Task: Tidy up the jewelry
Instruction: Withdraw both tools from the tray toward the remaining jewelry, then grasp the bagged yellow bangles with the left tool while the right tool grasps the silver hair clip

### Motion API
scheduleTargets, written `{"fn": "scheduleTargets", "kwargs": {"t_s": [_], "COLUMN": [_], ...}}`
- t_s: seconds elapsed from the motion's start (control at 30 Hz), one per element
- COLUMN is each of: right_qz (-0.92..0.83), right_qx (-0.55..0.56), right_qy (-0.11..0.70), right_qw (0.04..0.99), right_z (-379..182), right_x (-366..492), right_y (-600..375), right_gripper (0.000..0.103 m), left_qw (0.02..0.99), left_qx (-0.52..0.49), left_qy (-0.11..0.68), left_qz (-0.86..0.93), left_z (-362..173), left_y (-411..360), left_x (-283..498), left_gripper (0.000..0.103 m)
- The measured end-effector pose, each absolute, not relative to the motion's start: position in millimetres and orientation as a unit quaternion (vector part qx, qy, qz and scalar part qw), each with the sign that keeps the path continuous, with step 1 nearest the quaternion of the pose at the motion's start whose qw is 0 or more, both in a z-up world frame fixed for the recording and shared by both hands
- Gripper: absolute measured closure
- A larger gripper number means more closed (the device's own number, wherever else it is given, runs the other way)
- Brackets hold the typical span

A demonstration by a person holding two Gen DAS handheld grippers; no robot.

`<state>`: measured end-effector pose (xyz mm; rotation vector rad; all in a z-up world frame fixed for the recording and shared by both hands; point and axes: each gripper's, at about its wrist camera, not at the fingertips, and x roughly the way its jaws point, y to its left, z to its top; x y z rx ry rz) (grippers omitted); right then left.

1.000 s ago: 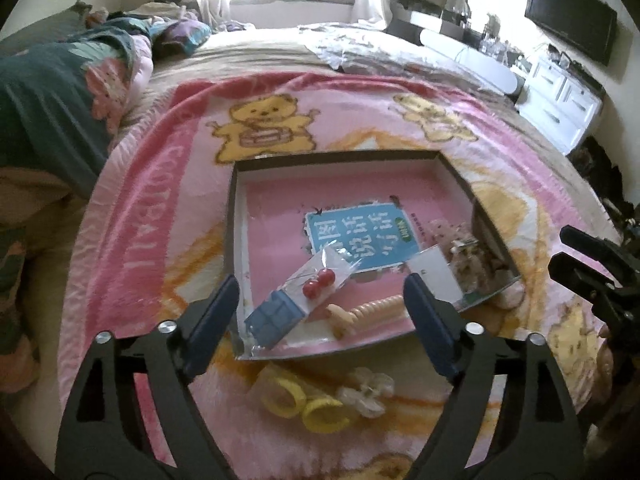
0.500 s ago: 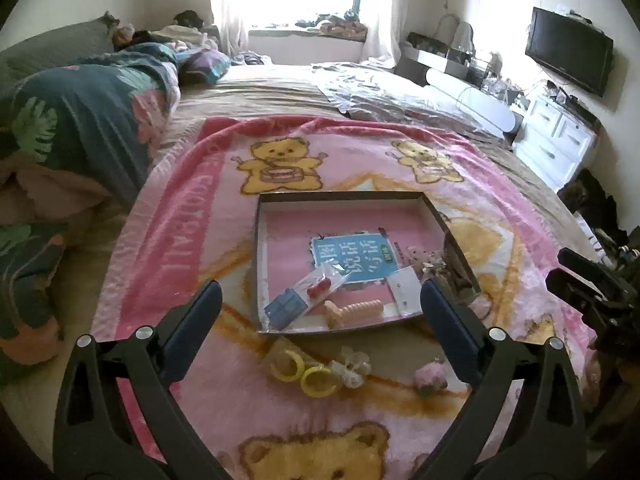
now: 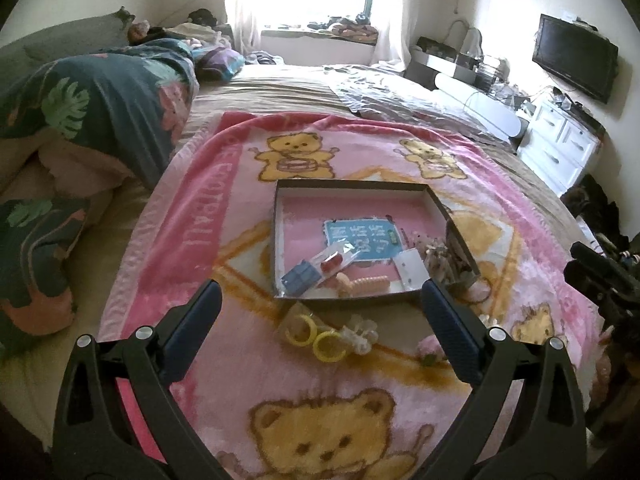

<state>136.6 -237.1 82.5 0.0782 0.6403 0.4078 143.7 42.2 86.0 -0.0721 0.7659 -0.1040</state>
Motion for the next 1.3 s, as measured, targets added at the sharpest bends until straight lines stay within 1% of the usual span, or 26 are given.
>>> {"fn": "scheduleTargets", "kwargs": {"t_s": [0.33,0.83,1.3], "right_qz": [0.206,0.212,0.233], "right_qx": [0.018,0.008,-0.021], "right_qy": [0.321,0.356,0.378], "right_qw": [0.924,0.91,0.896], "right_z": [74,44,19], "right_x": [114,95,87], "right_y": [-228,-225,-201], "right_gripper": [0.01,0.01,0.01], "left_qw": [0.925,0.911,0.896], "left_qx": [-0.028,-0.015,-0.006], "left_qy": [0.377,0.41,0.442], "left_qz": [-0.045,-0.046,-0.045], "left_z": [77,44,11], "left_y": [44,36,32], "left_x": [120,99,93], "left_gripper": [0.01,0.01,0.01]}}
